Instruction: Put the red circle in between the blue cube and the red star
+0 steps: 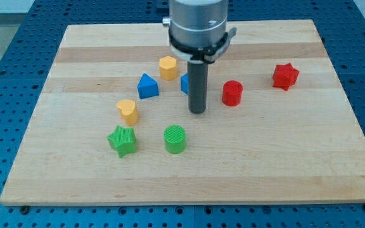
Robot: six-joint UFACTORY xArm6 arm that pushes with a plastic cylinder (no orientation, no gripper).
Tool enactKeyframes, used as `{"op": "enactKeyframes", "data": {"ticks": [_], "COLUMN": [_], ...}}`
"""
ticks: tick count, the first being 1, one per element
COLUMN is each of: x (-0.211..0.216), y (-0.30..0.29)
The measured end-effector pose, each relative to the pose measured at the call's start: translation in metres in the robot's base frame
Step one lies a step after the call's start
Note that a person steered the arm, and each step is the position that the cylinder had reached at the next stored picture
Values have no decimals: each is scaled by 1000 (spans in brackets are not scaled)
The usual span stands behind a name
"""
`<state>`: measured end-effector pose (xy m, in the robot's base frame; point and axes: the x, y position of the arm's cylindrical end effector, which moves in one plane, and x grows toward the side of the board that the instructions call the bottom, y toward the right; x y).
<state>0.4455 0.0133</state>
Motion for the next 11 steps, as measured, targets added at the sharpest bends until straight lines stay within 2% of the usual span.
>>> {"op": "enactKeyframes", "data": {"ticks": [4,8,10,11], "x": [3,-13,1,-6], "y": [29,131,37,18]}}
